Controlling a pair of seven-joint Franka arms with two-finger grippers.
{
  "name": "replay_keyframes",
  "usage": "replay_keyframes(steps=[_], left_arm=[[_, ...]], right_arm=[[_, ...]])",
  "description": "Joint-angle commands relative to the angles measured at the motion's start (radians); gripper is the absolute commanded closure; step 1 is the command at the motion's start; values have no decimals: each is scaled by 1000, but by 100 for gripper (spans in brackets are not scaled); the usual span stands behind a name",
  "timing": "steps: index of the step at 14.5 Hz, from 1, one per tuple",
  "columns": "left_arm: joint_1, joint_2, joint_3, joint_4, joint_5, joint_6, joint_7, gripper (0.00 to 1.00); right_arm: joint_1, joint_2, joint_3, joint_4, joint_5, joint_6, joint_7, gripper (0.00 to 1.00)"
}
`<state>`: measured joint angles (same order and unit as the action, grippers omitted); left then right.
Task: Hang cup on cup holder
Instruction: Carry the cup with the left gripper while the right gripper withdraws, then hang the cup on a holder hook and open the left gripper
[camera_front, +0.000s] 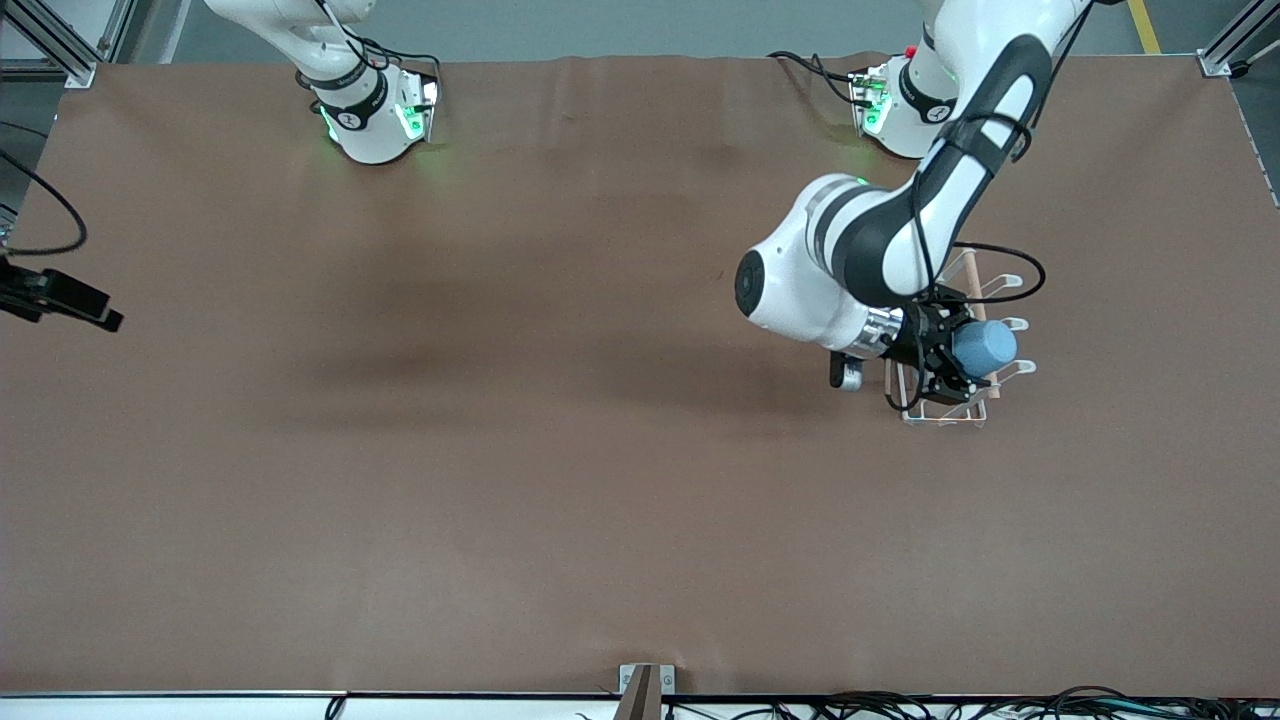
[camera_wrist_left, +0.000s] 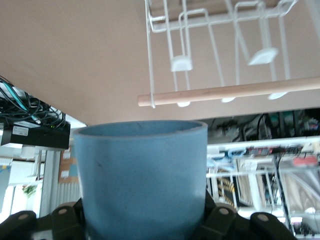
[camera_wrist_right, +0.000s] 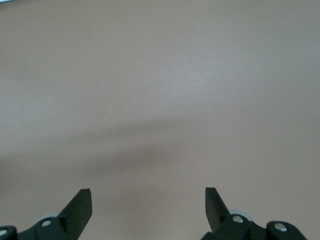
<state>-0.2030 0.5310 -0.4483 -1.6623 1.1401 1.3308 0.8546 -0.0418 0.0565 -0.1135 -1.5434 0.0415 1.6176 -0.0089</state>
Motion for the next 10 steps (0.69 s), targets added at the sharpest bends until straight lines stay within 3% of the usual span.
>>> replay_keyframes(steps=[1,6,10], left_arm=[[-18,53,19,-23,70,-33,14,99],[-24,128,20,-88,132,-79,0,95],[-26,196,20,-88,147,-116,-113,79]], right_arm=[[-1,2,12,138,-20,-128,14,0],[0,3,12,134,-23,-142,4,0],[-6,-41,11,49,-25,-122,3,0]])
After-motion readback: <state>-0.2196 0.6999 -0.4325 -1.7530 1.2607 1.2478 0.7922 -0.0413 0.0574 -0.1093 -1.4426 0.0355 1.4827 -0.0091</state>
